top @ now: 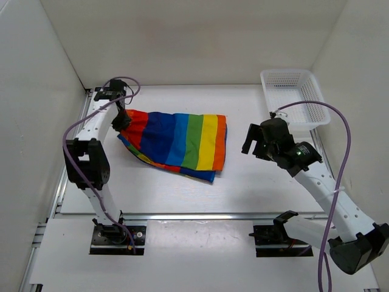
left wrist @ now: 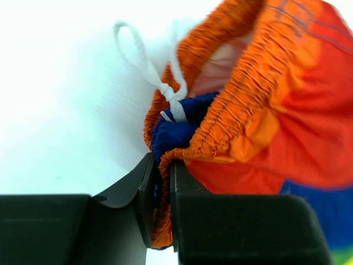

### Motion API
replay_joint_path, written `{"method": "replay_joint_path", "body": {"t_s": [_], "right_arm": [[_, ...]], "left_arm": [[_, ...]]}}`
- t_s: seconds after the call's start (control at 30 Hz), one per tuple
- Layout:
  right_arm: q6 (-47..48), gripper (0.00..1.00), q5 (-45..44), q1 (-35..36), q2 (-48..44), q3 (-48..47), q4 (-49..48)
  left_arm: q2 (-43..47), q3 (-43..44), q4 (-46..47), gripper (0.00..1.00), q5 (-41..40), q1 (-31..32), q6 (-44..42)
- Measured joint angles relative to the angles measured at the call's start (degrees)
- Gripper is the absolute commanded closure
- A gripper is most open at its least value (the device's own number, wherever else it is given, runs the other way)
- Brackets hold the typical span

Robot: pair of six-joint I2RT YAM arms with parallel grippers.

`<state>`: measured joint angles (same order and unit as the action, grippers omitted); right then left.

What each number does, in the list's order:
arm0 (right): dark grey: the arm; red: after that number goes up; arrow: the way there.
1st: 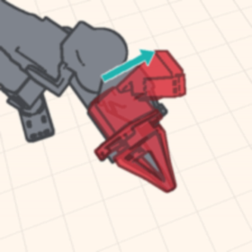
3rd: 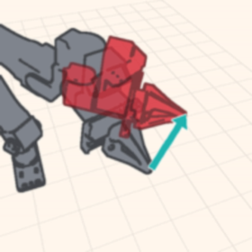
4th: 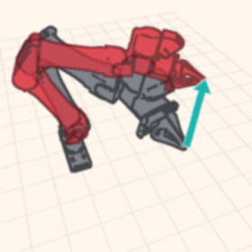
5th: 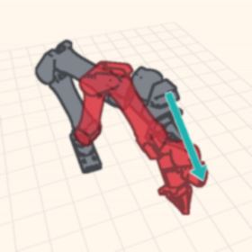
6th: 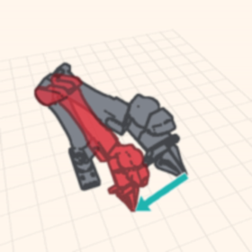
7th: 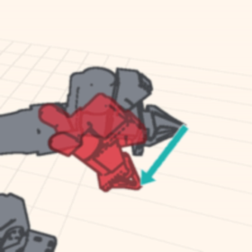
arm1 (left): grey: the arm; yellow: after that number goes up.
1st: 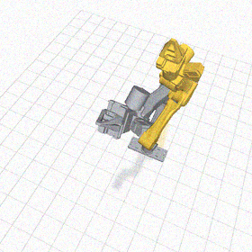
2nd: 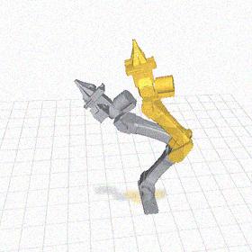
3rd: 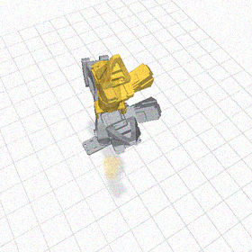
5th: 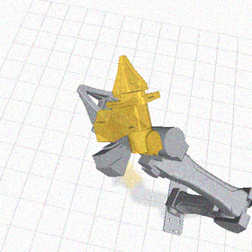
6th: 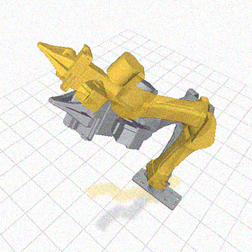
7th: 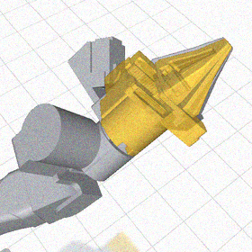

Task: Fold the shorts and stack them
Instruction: Fold the shorts

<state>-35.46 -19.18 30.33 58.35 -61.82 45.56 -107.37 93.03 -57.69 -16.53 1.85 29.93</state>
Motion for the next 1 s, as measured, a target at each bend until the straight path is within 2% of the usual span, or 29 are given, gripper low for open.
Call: {"method": "replay_joint_path", "body": {"t_s": [0.17, 0.2, 0.27, 0.37, 0.47, 0.5, 0.6, 0.77, 1.0], "right_arm": [[2.1, 0.13, 4.7, -0.3, 4.4, -0.8, -1.3], [2.5, 0.19, 6.9, -0.3, 6.4, -0.9, -2.4], [3.1, 0.21, 11.7, -0.3, 11.8, -1.1, -5.2], [3.2, 0.3, 17.2, -0.3, 21.3, -1.1, -9.7], [3.7, 0.49, 20.0, -0.6, 29.5, -2.3, -12.2], [3.8, 0.61, 20.7, -0.8, 32.3, -3.7, -12.5], [4.3, 0.84, 21.7, -1.9, 39.4, -8.5, -13.9], [5.6, 0.86, 24.1, -1.1, 46.2, -20.4, -13.4], [6.9, 0.86, 30.3, 8.9, 60.7, -48.0, -14.8]], "left_arm": [[6.4, 1.4, -2.6, 0.9, -4.4, 5.7, -1.6], [7.0, 1.5, -3.0, 0.9, -4.8, 6.8, -1.7], [7.6, 1.5, -3.7, 0.9, -5.4, 9.1, -1.7], [7.6, 1.4, -4.8, 0.9, -5.9, 10.4, -1.8], [7.6, 1.4, -5.4, 0.9, -7.0, 10.5, -1.9], [7.6, 1.4, -5.5, 0.9, -7.2, 10.5, -1.9], [7.6, 1.4, -6.2, 0.9, -7.9, 10.5, -1.9], [6.9, 1.3, -7.1, 0.9, -8.8, 10.5, -1.8], [4.0, -0.1, -8.0, 0.9, -8.4, 9.7, -1.2]]}}
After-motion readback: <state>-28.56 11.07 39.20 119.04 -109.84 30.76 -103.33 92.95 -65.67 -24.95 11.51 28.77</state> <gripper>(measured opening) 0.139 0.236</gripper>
